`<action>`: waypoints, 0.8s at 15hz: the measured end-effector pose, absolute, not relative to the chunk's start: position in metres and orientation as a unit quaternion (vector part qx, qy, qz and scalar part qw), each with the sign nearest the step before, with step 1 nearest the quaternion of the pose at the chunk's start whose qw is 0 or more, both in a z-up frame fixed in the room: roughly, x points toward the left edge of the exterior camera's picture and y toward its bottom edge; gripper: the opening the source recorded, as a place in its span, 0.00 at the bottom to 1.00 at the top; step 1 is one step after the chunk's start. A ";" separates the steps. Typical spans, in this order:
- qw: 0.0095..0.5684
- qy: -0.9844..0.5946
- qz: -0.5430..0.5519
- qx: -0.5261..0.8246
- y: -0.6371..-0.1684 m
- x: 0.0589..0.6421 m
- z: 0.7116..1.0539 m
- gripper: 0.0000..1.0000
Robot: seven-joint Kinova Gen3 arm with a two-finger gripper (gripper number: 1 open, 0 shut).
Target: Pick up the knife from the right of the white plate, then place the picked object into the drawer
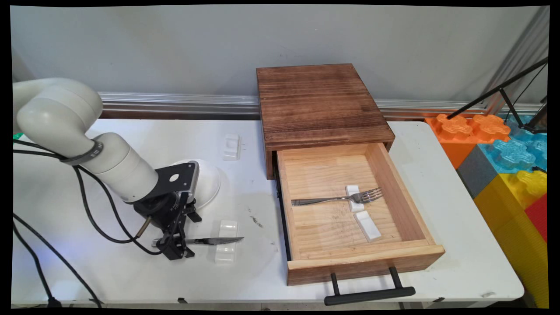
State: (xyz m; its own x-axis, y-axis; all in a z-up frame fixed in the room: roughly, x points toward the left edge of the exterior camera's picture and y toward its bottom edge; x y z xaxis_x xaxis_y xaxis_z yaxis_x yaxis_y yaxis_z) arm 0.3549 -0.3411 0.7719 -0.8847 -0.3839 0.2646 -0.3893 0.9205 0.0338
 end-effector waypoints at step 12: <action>0.135 -0.973 0.006 0.189 -0.341 0.355 0.768 0.00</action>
